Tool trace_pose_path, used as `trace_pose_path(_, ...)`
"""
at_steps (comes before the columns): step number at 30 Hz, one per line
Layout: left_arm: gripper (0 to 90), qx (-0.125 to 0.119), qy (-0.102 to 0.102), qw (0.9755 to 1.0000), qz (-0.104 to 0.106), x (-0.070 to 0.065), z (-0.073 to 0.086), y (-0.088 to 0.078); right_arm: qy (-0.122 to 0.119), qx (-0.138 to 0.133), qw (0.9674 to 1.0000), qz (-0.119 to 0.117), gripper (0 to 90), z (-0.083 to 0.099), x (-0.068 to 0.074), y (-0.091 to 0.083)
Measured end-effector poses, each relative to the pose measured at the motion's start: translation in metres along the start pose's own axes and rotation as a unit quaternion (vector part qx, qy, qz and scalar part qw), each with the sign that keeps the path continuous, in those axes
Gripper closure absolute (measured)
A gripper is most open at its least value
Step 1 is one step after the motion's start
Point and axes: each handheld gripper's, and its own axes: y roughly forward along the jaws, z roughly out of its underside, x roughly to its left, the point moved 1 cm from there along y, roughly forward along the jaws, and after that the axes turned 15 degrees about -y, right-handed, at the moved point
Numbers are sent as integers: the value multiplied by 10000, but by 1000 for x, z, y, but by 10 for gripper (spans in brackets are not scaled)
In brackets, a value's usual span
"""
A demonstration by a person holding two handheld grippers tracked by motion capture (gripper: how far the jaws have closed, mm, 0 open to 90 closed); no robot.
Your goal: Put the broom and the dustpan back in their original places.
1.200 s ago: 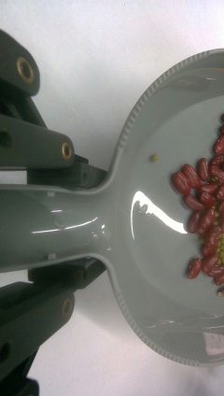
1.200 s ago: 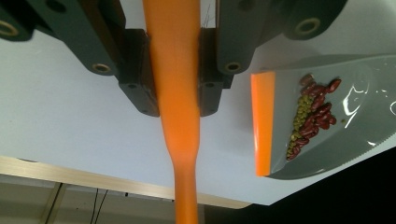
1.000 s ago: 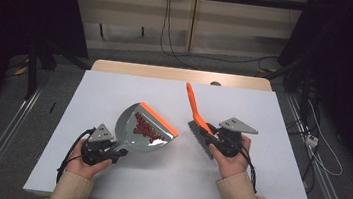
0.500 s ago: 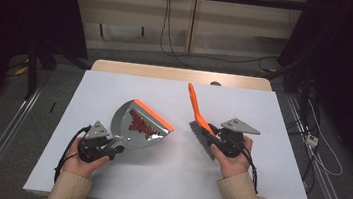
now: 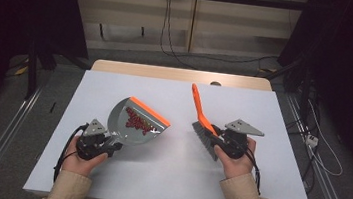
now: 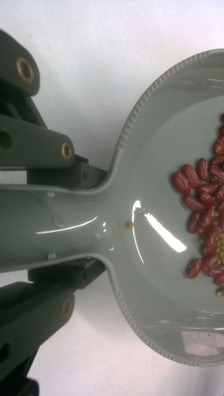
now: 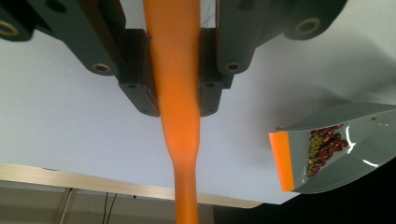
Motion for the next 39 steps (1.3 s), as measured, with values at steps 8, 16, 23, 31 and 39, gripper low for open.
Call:
trace_pose_path(8, 640, -4, -85, 9999, -128, 5, -1, 0, 62, -14, 9999, 77, 713, 4, -8, -5)
trace_pose_path(16, 641, -63, -229, 9993, -272, 10, -1, 2, 50, -12, 9999, 111, 713, 7, -11, -8)
trace_pose_path(23, 641, -84, -327, 9987, -389, 15, -1, 4, 77, -12, 9999, 122, 713, 9, -12, -10)
trace_pose_path(31, 641, -96, -462, 9972, -586, 22, -1, 6, 82, -15, 9999, 124, 713, 10, -13, -11)
trace_pose_path(39, 640, -121, -560, 9958, -710, 26, -1, 8, 152, -31, 9996, 217, 713, 13, -20, -14)
